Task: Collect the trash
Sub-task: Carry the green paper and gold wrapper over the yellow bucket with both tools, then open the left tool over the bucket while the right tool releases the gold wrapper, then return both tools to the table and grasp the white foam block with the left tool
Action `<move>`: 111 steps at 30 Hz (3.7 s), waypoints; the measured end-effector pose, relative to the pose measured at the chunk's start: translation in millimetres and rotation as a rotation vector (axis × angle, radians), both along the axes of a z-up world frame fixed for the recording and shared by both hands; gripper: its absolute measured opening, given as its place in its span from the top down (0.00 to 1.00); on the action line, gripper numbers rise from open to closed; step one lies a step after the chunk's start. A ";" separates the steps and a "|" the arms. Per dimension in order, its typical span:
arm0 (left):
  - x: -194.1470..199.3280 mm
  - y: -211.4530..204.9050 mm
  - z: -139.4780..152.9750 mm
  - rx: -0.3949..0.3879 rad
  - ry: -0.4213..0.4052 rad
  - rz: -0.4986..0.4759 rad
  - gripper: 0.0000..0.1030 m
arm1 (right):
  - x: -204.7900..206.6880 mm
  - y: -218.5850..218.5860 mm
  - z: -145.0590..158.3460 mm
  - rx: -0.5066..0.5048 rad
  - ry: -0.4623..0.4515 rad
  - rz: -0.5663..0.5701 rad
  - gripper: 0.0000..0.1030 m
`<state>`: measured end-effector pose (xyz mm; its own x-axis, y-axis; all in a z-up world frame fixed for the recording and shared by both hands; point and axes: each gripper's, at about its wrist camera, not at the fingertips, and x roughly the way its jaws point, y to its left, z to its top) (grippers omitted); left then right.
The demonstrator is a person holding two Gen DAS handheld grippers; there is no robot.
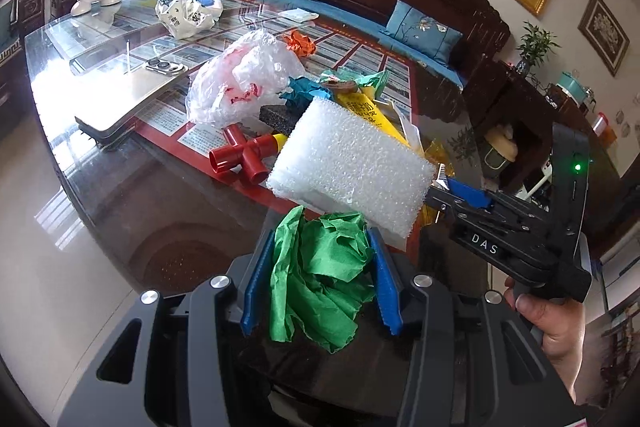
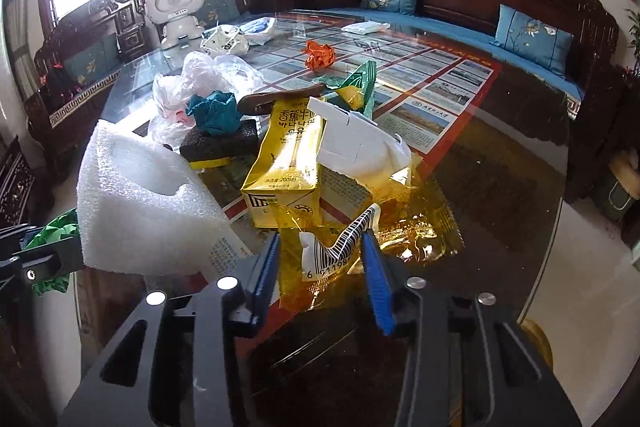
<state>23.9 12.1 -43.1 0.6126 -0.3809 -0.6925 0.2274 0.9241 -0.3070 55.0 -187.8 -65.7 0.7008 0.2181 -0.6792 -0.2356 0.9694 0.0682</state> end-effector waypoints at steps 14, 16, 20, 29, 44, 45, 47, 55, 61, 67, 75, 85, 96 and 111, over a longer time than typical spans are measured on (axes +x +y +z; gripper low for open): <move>-7.2 2.4 36.9 -0.031 -0.088 -0.004 0.55 | -36.3 -14.2 36.4 0.164 -0.103 0.069 0.83; -7.7 -1.1 42.0 -0.038 -0.096 -0.019 0.55 | -41.7 -15.2 42.0 0.167 -0.120 0.072 0.83; -5.7 -20.3 49.5 -0.028 -0.119 -0.057 0.55 | -51.8 -24.9 50.2 0.170 -0.148 0.056 0.83; 9.1 -110.7 48.0 -0.044 -0.092 -0.243 0.55 | -86.3 -93.2 54.9 0.149 -0.184 -0.094 0.83; 19.5 -339.1 -14.5 0.064 0.073 -0.610 0.55 | -137.8 -244.5 -20.8 0.188 -0.048 -0.419 0.83; 20.2 -350.7 -18.5 0.075 0.081 -0.627 0.55 | -138.5 -250.0 -26.4 0.194 -0.038 -0.431 0.83; 21.9 -373.7 -27.4 0.109 0.087 -0.647 0.52 | -138.3 -263.7 -39.0 0.206 -0.016 -0.454 0.83; 33.2 -428.4 -60.3 0.173 0.159 -0.690 0.30 | -133.2 -293.3 -81.0 0.250 0.078 -0.508 0.83; 38.7 -435.7 -69.2 0.212 0.165 -0.683 0.25 | -125.4 -304.7 -105.5 0.262 0.127 -0.525 0.83; 47.3 -419.3 -67.1 0.190 0.182 -0.646 0.22 | -115.1 -297.7 -117.3 0.269 0.163 -0.488 0.81; 49.7 -402.0 -61.8 0.187 0.170 -0.616 0.19 | -100.2 -275.6 -114.8 0.213 0.184 -0.438 0.55; 48.8 -379.2 -49.1 0.174 0.152 -0.578 0.18 | -106.7 -264.6 -96.1 0.168 0.142 -0.481 0.27; 25.4 -310.0 -11.3 0.150 0.043 -0.511 0.18 | -118.8 -206.6 -33.0 0.064 -0.028 -0.409 0.08; -8.3 -134.9 30.7 0.140 -0.103 -0.235 0.08 | -133.4 -110.5 38.0 0.011 -0.325 -0.386 0.08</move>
